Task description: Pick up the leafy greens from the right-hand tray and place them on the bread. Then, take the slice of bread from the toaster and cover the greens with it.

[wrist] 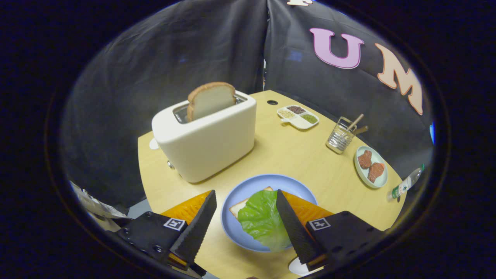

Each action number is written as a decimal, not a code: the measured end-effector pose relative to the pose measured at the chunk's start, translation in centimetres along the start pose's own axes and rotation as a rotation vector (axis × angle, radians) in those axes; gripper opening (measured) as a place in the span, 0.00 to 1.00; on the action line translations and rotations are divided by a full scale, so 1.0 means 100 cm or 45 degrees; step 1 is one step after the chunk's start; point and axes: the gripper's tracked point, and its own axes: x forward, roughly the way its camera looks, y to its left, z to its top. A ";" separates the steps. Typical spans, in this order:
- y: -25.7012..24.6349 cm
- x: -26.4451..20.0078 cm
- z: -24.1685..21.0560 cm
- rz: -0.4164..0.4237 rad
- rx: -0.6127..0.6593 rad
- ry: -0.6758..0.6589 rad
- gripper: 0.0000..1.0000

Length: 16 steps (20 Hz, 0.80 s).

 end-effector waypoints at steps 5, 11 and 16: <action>0.008 -0.014 0.051 -0.007 -0.018 -0.073 0.99; 0.032 -0.013 0.091 0.045 0.003 -0.100 0.99; 0.044 -0.005 0.128 0.091 0.055 -0.132 0.99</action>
